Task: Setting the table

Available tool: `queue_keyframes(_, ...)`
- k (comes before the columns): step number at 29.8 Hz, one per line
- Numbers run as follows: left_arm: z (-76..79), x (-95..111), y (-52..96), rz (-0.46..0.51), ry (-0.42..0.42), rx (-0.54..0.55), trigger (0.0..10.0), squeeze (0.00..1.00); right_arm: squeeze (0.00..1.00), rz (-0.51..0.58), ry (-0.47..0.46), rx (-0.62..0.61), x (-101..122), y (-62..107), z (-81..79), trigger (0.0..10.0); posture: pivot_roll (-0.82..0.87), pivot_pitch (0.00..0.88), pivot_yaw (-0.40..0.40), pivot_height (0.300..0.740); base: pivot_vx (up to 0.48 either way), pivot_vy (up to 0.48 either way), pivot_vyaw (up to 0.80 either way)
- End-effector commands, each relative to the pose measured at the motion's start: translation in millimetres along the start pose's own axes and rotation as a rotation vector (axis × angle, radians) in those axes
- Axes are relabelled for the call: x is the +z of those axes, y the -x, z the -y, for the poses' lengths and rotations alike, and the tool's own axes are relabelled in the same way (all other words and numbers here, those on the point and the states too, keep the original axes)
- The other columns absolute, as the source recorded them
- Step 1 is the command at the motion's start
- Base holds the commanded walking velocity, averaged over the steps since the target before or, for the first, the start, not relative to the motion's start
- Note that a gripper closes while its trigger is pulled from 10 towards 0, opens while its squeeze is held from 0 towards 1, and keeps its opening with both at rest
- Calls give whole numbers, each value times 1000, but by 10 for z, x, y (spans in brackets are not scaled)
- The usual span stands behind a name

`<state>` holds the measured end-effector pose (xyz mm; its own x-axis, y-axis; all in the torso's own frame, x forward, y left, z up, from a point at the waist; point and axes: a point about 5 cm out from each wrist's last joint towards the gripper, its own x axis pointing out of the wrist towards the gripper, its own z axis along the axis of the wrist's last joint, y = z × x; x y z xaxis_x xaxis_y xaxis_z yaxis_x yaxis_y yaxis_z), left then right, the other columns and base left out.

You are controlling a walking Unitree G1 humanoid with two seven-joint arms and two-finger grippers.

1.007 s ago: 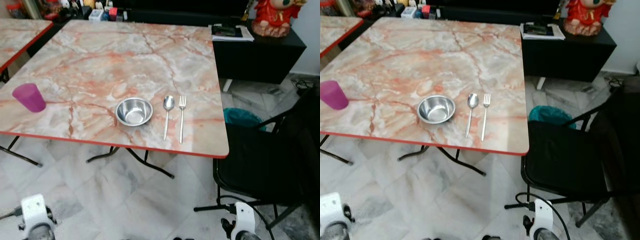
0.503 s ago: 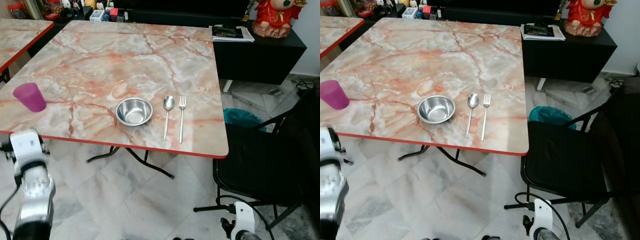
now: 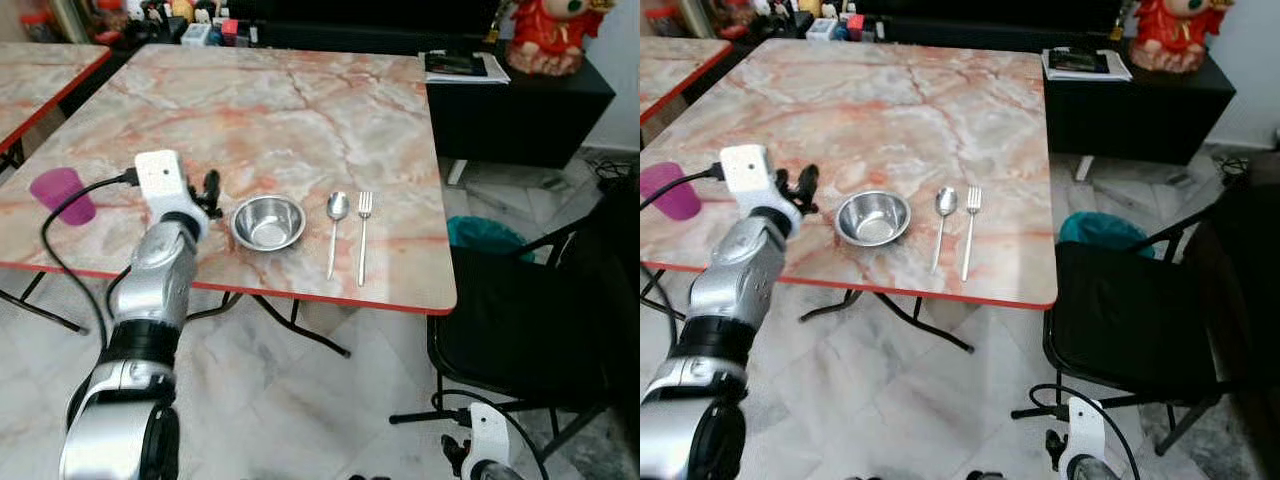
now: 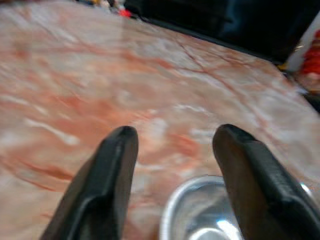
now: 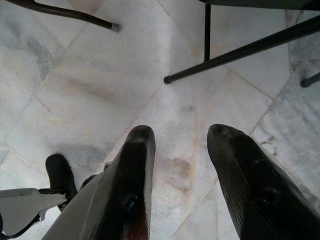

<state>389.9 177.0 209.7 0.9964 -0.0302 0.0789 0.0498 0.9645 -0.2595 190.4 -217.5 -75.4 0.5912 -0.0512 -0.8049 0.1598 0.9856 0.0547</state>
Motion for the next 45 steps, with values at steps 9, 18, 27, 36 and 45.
queue_keyframes(9,-15,38,-122,-184,136,-10,10000,1000,0,-9,-22,-2,-10,-2,-8,10000,23,150,11,736,0,0,0)
queue_keyframes(18,-56,-81,-112,-365,179,-53,10000,0,0,-16,-22,9,-10,-3,-13,10000,24,161,12,736,0,0,0)
queue_keyframes(27,-13,-86,-126,-377,221,-83,10000,0,0,-17,-22,11,-8,-3,-11,10000,20,160,14,736,0,0,0)
queue_keyframes(36,99,-217,-111,-426,240,-118,10000,0,0,-16,-27,12,-19,-3,-25,10000,8,141,27,736,0,0,0)
queue_keyframes(45,199,-298,-125,-445,228,-124,10000,0,0,-15,-33,11,-26,-4,-36,10000,1,117,31,736,0,0,0)
